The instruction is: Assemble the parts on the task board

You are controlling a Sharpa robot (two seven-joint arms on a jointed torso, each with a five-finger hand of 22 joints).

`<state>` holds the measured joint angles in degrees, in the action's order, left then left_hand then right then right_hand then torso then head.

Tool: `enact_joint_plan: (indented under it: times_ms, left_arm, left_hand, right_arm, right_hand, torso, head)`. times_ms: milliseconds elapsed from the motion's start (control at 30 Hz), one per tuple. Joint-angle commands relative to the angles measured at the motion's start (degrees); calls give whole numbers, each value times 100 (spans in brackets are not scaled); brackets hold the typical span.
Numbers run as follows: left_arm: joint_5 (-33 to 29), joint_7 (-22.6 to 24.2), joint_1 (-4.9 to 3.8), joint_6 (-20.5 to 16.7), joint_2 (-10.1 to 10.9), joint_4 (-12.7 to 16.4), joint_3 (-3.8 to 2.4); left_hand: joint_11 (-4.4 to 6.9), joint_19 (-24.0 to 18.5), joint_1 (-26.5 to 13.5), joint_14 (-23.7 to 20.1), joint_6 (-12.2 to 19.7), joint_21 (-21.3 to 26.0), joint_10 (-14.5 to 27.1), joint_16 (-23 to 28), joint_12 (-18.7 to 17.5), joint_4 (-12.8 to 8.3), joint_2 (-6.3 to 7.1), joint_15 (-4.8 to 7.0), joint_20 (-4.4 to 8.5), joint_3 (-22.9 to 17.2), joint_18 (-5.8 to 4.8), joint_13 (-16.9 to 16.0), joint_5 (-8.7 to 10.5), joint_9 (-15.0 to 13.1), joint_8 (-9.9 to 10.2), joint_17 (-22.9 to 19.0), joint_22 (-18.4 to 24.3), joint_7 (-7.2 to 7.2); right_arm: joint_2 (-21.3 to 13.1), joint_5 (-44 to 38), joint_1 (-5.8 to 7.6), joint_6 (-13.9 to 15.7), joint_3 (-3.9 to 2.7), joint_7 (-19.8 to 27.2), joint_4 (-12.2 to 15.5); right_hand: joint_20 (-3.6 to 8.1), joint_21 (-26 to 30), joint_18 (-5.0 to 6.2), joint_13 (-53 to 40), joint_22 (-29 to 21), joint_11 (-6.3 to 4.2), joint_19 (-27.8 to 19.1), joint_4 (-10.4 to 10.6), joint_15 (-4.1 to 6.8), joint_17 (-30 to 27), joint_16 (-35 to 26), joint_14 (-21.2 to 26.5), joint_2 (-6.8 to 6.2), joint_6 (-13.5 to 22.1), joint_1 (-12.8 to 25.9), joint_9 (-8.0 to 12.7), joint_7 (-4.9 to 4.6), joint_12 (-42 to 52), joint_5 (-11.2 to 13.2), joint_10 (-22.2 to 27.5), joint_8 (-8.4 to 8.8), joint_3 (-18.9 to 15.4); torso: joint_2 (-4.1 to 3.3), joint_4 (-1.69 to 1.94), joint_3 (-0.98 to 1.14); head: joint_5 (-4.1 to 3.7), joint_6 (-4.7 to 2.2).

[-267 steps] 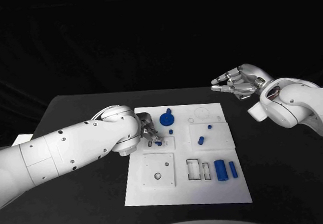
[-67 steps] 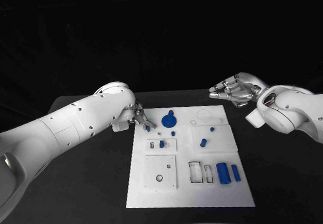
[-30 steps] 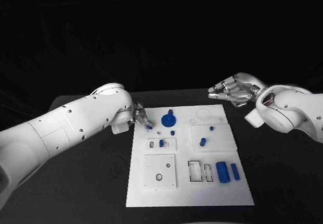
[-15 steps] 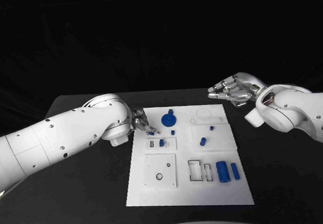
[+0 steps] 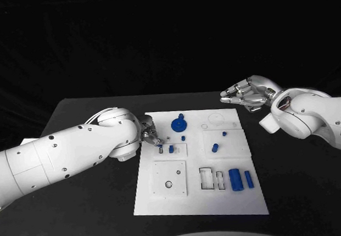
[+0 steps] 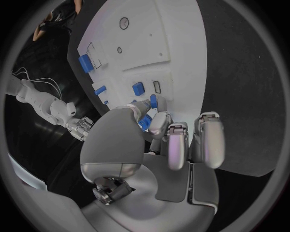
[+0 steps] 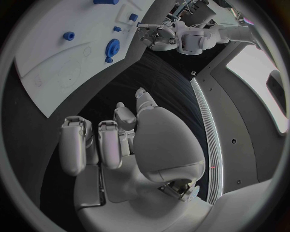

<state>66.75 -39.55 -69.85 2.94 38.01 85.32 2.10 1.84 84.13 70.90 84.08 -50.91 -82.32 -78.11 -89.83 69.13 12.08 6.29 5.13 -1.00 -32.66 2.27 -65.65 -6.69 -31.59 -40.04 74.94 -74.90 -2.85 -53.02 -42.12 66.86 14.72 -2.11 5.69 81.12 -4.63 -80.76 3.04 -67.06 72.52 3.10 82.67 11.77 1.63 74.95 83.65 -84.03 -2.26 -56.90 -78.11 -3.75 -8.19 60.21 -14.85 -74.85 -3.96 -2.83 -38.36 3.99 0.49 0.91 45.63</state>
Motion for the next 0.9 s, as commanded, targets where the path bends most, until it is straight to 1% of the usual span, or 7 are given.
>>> enact_joint_plan:
  times_ms: [33,100,300,433,533,900]
  left_arm:
    - [283,-91,41,16,11,39,3]
    - [296,-95,63,45,11,46,4]
    - [310,-100,93,129,10,61,6]
    - [313,-79,102,251,11,68,7]
    - [314,-72,112,301,6,69,7]
    - [316,-61,172,399,-30,19,9]
  left_hand:
    - [9,283,-51,592,-11,-20,-36,-17,37,-584,-15,8,7,-608,-5,-3,31,-7,-42,1506,-644,65]
    - [11,284,-57,592,-13,-22,-37,-17,38,-586,-8,9,8,-612,-6,-3,35,-11,-49,1506,-646,68]
    - [15,290,-65,592,-17,-34,-38,-17,38,-594,8,10,8,-618,-10,0,41,-17,-62,1506,-662,73]
    - [17,283,-70,592,-18,-18,-36,-17,32,-601,20,11,8,-621,-5,8,44,-20,-68,1506,-643,76]
    - [17,281,-70,592,-18,-11,-36,-17,32,-601,20,11,8,-621,-3,8,45,-20,-68,1506,-636,76]
    - [19,279,-72,592,-17,-7,-39,-17,36,-608,30,11,8,-625,-2,4,52,-22,-73,1506,-631,79]
  right_arm:
    - [10,-33,-5,-88,2,25,6]
    - [12,-34,-5,-91,3,25,6]
    - [14,4,-6,-103,5,25,7]
    - [15,17,-7,-113,6,24,6]
    - [16,21,-8,-122,6,26,3]
    - [18,25,-11,-134,6,35,0]
  right_hand:
    - [2,30,65,9,-9,1,-31,-11,-33,394,-13,-350,50,35,12,-5,2,-7,-21,46,3,-33]
    - [2,30,65,9,-9,1,-31,-11,-33,394,-13,-350,50,35,12,-5,2,-7,-21,46,3,-33]
    - [2,29,65,10,-7,2,-30,-8,-34,395,-14,-351,55,35,21,-6,1,-5,-29,44,1,-39]
    - [2,29,65,10,-7,2,-30,-8,-34,395,-14,-351,55,35,21,-6,1,-5,-29,44,1,-39]
    - [2,29,65,10,-7,2,-30,-8,-34,395,-14,-351,55,35,21,-6,1,-5,-29,44,1,-39]
    - [2,28,64,8,-3,2,-28,-5,-34,395,-15,-351,60,36,27,-6,1,0,-33,41,0,-42]
  torso:
    - [-7,-4,-2]
    - [-4,-4,1]
    - [-6,1,0]
    - [-2,-6,4]
    - [-1,0,2]
    - [-7,-8,0]
  head:
    - [-1,6]
    - [-5,27]
    - [-1,51]
    - [7,74]
    - [-1,79]
    - [-10,114]
